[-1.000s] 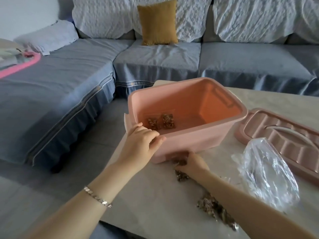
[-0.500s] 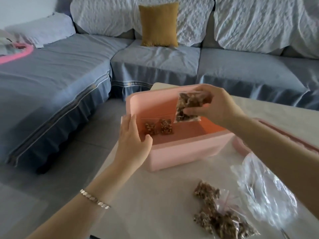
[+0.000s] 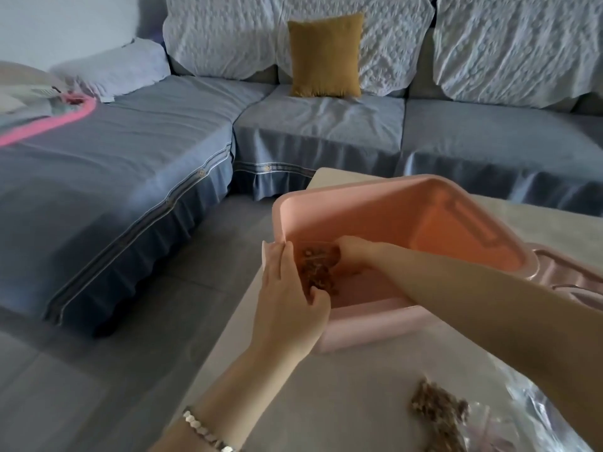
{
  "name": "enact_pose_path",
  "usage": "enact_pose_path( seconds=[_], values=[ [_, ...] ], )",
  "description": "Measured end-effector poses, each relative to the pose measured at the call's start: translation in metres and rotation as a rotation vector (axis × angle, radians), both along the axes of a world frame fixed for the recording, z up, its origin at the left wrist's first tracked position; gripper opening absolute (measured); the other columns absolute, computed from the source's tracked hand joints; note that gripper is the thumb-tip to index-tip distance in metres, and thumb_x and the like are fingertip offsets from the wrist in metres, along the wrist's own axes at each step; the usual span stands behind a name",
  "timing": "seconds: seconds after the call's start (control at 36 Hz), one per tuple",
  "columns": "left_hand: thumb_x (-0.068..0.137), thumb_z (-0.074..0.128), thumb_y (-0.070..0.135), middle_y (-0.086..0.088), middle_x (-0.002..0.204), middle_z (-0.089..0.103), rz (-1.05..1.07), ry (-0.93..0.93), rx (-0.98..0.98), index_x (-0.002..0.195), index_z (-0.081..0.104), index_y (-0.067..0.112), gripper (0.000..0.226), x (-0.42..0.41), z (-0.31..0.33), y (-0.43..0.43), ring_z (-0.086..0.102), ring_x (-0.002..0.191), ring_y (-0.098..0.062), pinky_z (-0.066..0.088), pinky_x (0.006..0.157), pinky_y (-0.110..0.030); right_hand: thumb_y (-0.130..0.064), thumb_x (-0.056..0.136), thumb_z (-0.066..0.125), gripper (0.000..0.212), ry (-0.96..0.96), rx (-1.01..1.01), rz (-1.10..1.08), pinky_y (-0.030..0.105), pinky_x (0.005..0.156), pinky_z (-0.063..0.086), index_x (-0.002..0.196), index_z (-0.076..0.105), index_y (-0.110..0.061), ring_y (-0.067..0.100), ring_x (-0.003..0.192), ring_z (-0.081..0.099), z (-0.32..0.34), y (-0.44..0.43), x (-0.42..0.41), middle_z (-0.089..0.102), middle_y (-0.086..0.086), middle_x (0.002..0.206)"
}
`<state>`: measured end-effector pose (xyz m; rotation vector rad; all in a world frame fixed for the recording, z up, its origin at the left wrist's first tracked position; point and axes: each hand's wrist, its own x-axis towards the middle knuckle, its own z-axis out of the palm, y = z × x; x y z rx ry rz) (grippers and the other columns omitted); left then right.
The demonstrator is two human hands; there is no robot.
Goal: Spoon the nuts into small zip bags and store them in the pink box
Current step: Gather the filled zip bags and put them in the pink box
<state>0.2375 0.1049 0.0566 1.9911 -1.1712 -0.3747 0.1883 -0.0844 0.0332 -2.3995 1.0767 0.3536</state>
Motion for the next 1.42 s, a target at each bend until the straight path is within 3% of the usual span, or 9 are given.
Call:
enact_pose_path(
  seconds=[0.14, 0.33, 0.56, 0.75, 0.86, 1.03, 1.19, 1.31, 1.42],
  values=[
    [0.088, 0.045, 0.013, 0.006, 0.157, -0.001, -0.002, -0.034, -0.009, 0.149, 0.005, 0.015, 0.073, -0.002, 0.001, 0.0, -0.007, 0.143, -0.007, 0.001, 0.107, -0.016, -0.019, 0.077, 0.071, 0.03, -0.231, -0.081, -0.025, 0.023, 0.077, 0.044, 0.105, 0.066, -0.009, 0.018, 0.093, 0.061, 0.029, 0.013, -0.023, 0.066, 0.004, 0.101],
    [0.092, 0.031, 0.027, -0.01, 0.147, 0.037, 0.029, -0.277, -0.031, 0.128, 0.052, 0.009, 0.046, -0.013, 0.002, 0.005, 0.02, 0.142, -0.022, 0.016, 0.113, -0.035, -0.016, 0.082, 0.066, 0.016, -0.657, -0.232, -0.029, 0.018, 0.074, 0.05, 0.098, 0.068, -0.019, 0.004, 0.074, 0.061, 0.091, 0.107, -0.136, 0.067, -0.008, 0.083],
    [0.09, 0.037, 0.034, -0.007, 0.094, 0.072, -0.057, -0.621, -0.134, 0.071, 0.07, 0.005, 0.048, -0.03, -0.01, 0.013, 0.059, 0.107, -0.033, 0.039, 0.097, -0.052, -0.037, 0.088, 0.057, 0.035, -0.098, -0.081, -0.276, 0.025, 0.085, 0.046, 0.116, 0.059, -0.016, 0.013, 0.09, 0.057, 0.009, 0.133, -0.229, 0.06, -0.006, 0.097],
    [0.089, 0.026, 0.04, -0.006, 0.088, 0.07, -0.097, -0.566, -0.031, 0.079, 0.069, 0.006, 0.056, -0.035, -0.004, 0.018, 0.055, 0.112, -0.029, 0.036, 0.095, -0.043, -0.044, 0.087, 0.058, 0.056, 0.053, 0.041, -0.36, 0.034, 0.087, 0.046, 0.125, 0.045, -0.005, 0.029, 0.105, 0.056, -0.035, 0.136, -0.214, 0.059, 0.013, 0.113],
    [0.086, 0.019, 0.043, -0.009, 0.099, 0.067, -0.094, -0.514, -0.029, 0.088, 0.066, 0.007, 0.059, -0.037, -0.006, 0.021, 0.05, 0.119, -0.029, 0.033, 0.1, -0.047, -0.04, 0.077, 0.071, 0.038, 0.0, 0.104, -0.431, 0.027, 0.052, 0.037, 0.068, 0.052, -0.008, 0.022, 0.072, 0.052, -0.038, 0.135, -0.204, 0.055, 0.007, 0.071],
    [0.081, 0.052, 0.017, -0.015, 0.13, 0.046, -0.231, -0.67, -0.37, 0.119, 0.049, 0.006, 0.04, -0.063, -0.024, 0.034, 0.036, 0.128, -0.033, 0.021, 0.11, -0.05, -0.031, 0.072, 0.077, 0.045, -0.176, 0.066, -0.414, 0.026, 0.064, 0.044, 0.107, 0.063, -0.006, 0.017, 0.079, 0.054, -0.029, 0.143, -0.211, 0.066, 0.009, 0.096],
    [0.076, 0.07, 0.045, 0.001, 0.143, 0.041, -0.736, -0.214, 0.172, 0.141, 0.032, 0.019, 0.08, -0.111, -0.028, 0.038, 0.038, 0.13, -0.013, 0.025, 0.108, -0.02, -0.022, 0.066, 0.081, 0.048, -0.395, -0.036, -0.176, 0.008, 0.073, 0.037, 0.111, 0.065, -0.018, 0.008, 0.087, 0.056, 0.017, 0.157, -0.225, 0.058, -0.012, 0.092],
    [0.074, 0.073, 0.037, 0.005, 0.109, 0.066, -0.615, -0.173, 0.166, 0.112, 0.059, 0.025, 0.042, -0.123, -0.032, 0.033, 0.06, 0.104, -0.015, 0.047, 0.089, -0.032, -0.019, 0.067, 0.08, 0.044, -0.512, -0.054, -0.101, 0.006, 0.073, 0.04, 0.109, 0.065, -0.02, 0.005, 0.083, 0.053, 0.033, 0.166, -0.228, 0.06, -0.011, 0.091],
    [0.078, 0.07, 0.032, 0.005, 0.081, 0.068, -0.495, -0.046, 0.139, 0.083, 0.062, 0.018, 0.017, -0.113, -0.038, 0.043, 0.061, 0.076, -0.005, 0.044, 0.07, -0.02, -0.006, 0.072, 0.077, 0.054, -0.65, 0.029, -0.212, 0.022, 0.081, 0.049, 0.121, 0.055, -0.009, 0.017, 0.088, 0.06, 0.014, 0.157, -0.234, 0.059, 0.0, 0.098]
  ],
)
